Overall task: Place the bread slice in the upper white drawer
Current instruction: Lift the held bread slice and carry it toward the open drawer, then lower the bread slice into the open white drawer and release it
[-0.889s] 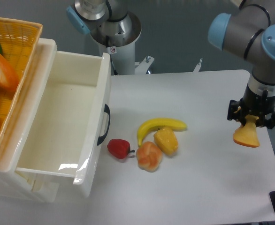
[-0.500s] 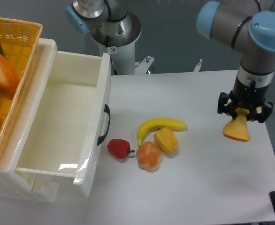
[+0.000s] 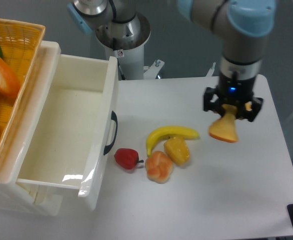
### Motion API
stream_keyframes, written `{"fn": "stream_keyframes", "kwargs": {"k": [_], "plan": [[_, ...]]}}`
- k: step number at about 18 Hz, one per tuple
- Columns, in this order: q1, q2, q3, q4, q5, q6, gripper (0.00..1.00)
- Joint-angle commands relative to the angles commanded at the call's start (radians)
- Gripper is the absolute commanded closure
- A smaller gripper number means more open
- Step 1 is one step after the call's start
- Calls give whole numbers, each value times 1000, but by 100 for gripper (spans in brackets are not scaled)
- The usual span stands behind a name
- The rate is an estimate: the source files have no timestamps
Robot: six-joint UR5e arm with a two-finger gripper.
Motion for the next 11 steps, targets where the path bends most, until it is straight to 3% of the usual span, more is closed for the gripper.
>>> {"fn": "stream_keyframes", "kwargs": {"k": [5,11], "plan": [[-100,63,-11,-2,-5,-193,100],[-227,80,-60,-2,2,-281,99]]}}
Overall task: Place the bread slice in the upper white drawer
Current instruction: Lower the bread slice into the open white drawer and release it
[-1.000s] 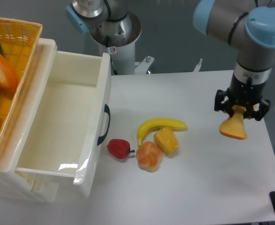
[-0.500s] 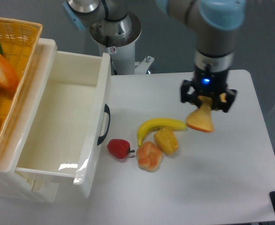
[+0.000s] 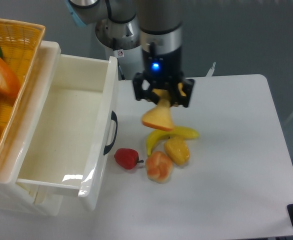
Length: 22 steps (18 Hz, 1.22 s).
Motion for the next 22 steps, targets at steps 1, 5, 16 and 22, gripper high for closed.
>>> {"fn": "stream_keyframes", "kwargs": {"k": [1,5,16,22], "plan": [[-26,2,-18,0,0,-6,98],[-138,3,-54,-29,0,-25,96],[-236,-6,-55,-37,-11,-29,51],[-236,-11,-54,-46,-23,-29,43]]}}
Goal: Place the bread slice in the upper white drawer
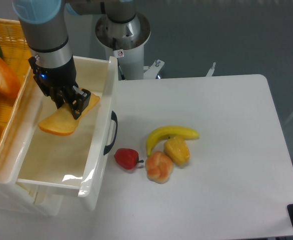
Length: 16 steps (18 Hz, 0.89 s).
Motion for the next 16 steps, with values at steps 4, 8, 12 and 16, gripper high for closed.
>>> {"fn": "stream_keyframes", "kwargs": {"k": [4,8,12,16], "plan": [[2,2,0,0,-3,0,38],[2,8,3,2,-2,0,12],[5,14,5,2,-2,-6,0],[14,15,11,3,-5,-37,0]]}}
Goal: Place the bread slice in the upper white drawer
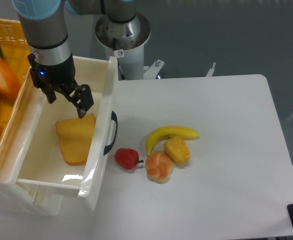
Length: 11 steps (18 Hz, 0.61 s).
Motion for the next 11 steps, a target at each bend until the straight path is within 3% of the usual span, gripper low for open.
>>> {"fn": "stream_keyframes", "kwargs": {"k": [5,8,11], "plan": [[98,12,-1,12,2,32,0],[172,9,-9,14,3,180,0],[265,-2,-21,52,3,334,0]]}}
